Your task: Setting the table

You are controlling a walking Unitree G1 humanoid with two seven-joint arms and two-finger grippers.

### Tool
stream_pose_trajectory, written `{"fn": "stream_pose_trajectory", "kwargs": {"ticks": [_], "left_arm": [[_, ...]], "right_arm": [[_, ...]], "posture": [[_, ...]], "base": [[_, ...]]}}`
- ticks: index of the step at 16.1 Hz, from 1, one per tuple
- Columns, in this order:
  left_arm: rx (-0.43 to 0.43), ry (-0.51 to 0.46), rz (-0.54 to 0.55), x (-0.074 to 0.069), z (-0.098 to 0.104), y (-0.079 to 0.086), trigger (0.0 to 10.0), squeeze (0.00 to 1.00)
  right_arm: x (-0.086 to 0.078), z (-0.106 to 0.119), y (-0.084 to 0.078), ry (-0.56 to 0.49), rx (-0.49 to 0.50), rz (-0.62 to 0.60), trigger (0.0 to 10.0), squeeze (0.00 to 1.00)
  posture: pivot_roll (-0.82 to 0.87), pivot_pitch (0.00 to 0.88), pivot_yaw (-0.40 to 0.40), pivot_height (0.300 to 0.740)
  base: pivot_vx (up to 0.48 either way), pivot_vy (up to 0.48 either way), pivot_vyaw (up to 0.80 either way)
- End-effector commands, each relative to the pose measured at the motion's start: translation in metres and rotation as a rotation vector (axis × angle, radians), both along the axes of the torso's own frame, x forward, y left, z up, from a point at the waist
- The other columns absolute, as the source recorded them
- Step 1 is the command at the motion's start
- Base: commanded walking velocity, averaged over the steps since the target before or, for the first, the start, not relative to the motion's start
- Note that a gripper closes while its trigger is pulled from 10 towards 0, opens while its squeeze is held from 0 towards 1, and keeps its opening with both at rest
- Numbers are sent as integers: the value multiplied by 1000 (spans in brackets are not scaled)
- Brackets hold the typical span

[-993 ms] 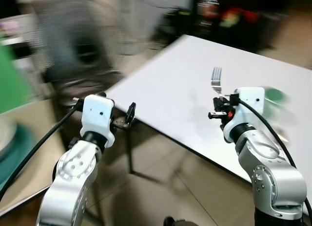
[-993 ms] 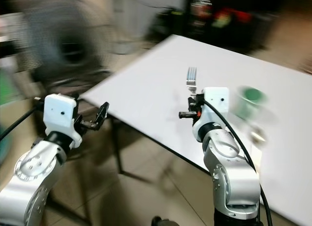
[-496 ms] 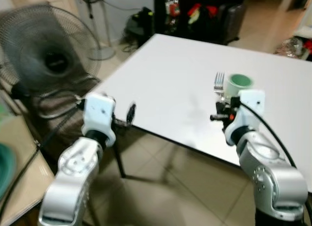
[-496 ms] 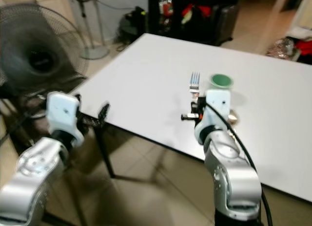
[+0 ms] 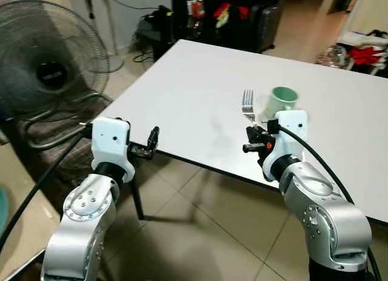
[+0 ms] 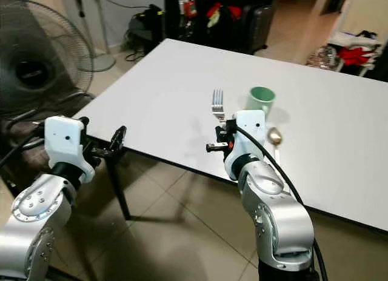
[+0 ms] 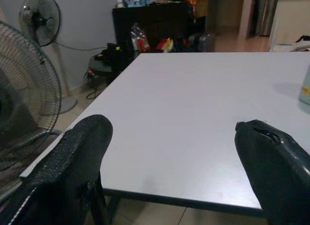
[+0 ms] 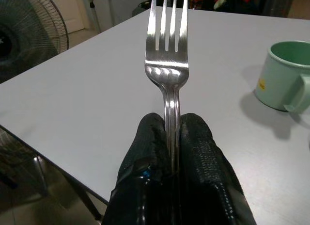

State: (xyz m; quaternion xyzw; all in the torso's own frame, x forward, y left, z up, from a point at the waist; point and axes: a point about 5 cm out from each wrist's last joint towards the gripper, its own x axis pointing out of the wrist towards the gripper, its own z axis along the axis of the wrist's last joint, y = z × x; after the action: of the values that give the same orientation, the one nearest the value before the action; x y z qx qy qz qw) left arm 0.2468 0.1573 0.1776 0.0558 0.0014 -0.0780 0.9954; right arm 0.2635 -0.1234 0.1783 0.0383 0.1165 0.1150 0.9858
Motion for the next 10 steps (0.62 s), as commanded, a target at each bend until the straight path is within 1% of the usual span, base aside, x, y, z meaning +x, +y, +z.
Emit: {"fn": "stream_pose_trajectory", "kwargs": {"ticks": [1, 5, 9, 10], "left_arm": [[-10, -5, 2, -2, 3, 3, 10000, 0], [-4, -4, -15, -1, 4, 5, 10000, 0], [6, -2, -31, -1, 4, 6, 10000, 0], [6, -2, -31, -1, 4, 6, 10000, 0]], "right_arm": [[3, 0, 5, 5, 5, 28, 10000, 0], [8, -1, 7, 9, -4, 48, 10000, 0], [9, -5, 9, 21, -6, 59, 10000, 0], [9, -5, 10, 22, -6, 63, 10000, 0]], "posture": [[-66, 13, -12, 740], [-64, 9, -5, 740], [-57, 8, -1, 740], [-56, 8, -1, 740]], "base": [[326, 0, 0], [352, 0, 0], [365, 0, 0], [364, 0, -644]]}}
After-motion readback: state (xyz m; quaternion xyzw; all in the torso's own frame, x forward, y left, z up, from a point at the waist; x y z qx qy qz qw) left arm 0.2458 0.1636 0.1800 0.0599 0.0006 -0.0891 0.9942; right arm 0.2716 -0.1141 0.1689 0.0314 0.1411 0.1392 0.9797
